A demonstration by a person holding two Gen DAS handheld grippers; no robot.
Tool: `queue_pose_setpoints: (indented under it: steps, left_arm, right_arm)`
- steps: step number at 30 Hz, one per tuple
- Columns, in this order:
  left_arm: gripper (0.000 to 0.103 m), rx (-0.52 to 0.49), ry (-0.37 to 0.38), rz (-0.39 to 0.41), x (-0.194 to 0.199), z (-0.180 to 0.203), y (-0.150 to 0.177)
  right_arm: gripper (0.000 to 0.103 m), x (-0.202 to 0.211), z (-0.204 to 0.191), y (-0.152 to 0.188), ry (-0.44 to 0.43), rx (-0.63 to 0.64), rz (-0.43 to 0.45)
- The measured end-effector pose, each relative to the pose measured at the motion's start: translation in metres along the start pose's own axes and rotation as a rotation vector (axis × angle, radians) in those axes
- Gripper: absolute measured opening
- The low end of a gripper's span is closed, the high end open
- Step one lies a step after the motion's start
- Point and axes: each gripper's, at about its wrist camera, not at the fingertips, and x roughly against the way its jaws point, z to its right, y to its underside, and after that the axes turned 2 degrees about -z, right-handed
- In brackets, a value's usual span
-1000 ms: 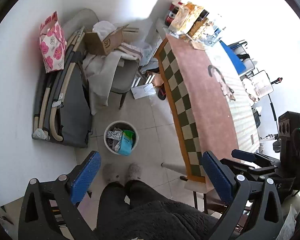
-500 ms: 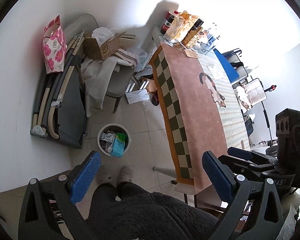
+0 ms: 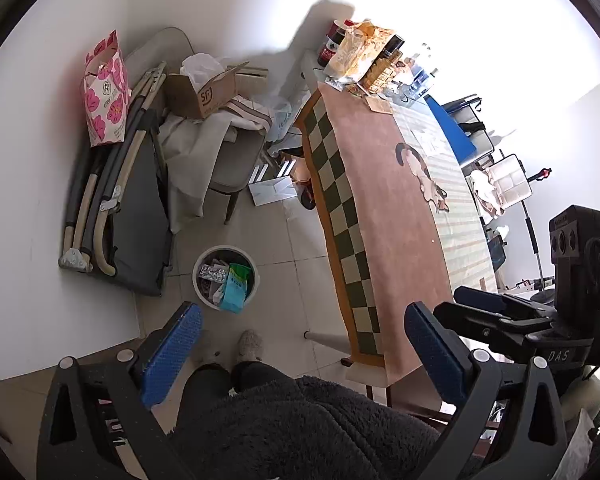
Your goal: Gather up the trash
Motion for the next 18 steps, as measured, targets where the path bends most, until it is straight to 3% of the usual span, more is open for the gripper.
queue_pose_setpoints:
  steps: [18]
  left_arm:
    - [0.103, 0.01, -0.01, 0.001, 0.0033, -0.0008, 0.0069]
  right_arm:
    - [0.103, 0.0009, -0.008, 0.0073, -0.013, 0.033, -0.014]
